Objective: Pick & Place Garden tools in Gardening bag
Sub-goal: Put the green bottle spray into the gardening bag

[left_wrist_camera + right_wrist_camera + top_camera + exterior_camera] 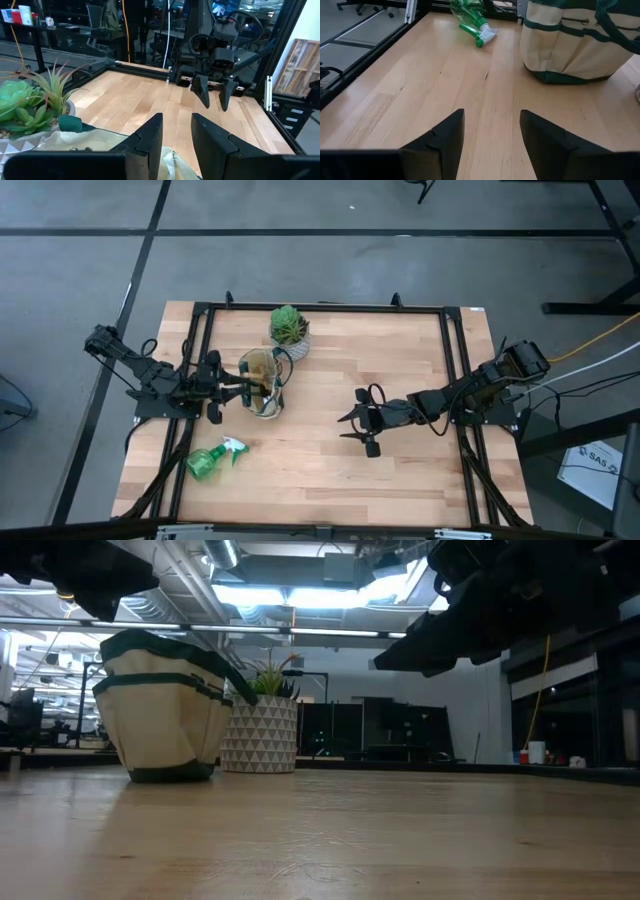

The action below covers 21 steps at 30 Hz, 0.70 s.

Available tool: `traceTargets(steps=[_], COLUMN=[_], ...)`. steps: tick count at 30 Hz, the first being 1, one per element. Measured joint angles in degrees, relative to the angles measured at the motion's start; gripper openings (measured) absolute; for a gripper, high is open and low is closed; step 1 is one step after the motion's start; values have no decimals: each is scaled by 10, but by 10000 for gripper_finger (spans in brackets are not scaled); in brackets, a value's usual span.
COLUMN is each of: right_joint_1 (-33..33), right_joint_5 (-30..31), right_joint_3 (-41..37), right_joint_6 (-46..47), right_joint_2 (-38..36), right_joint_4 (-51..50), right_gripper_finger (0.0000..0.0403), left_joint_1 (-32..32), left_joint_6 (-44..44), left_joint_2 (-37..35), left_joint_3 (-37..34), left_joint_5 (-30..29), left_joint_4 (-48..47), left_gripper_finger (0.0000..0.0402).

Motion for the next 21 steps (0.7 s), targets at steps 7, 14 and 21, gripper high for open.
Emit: traceTargets(steps=[7,14,21], right_joint_1=[0,0,0], right_joint_5=[0,0,0], right_joint_3=[0,0,0], right_joint_6=[0,0,0], right_joint_2=[0,0,0], right_joint_4=[0,0,0], right_gripper_finger=[194,194,194], left_joint_1=[0,0,0], left_joint_6=[-24,-78,-57], left_joint_2=[0,0,0], left_joint_3=[0,0,0], left_joint_5=[9,16,136], left_joint_4=[0,0,78], left_gripper_finger=[98,98,98])
